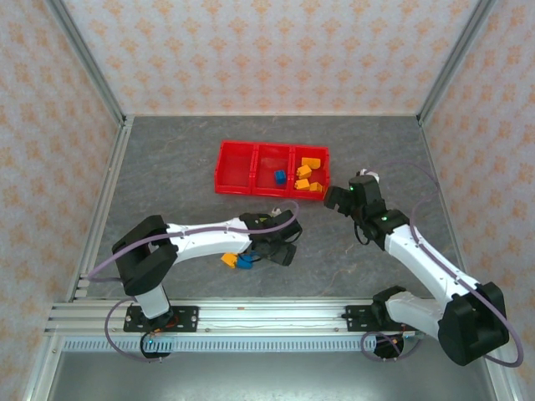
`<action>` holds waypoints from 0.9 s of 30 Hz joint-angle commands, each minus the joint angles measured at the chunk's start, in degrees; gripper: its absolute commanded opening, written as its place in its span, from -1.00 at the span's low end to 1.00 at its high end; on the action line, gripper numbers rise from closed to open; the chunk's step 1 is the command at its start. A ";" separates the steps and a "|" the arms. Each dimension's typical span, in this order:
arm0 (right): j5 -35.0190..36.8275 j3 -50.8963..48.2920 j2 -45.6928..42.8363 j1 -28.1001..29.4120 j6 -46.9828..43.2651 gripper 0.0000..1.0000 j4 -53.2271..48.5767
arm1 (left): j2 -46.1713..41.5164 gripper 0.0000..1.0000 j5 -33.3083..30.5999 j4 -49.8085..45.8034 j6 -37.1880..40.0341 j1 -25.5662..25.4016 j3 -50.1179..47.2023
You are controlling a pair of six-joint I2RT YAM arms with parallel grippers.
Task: Sort the legos into containers by color
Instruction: Pick up the lego from the middle-left of the table.
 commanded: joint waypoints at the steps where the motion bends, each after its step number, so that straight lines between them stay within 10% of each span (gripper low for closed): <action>1: 1.46 1.93 -0.64 -0.05 -0.14 1.00 -0.66 | 0.16 0.44 1.86 1.63 -1.51 -0.42 -2.04; 27: 3.04 0.39 -3.79 -0.07 1.25 1.00 -1.91 | 4.74 0.12 1.04 4.20 -4.20 -0.09 -0.49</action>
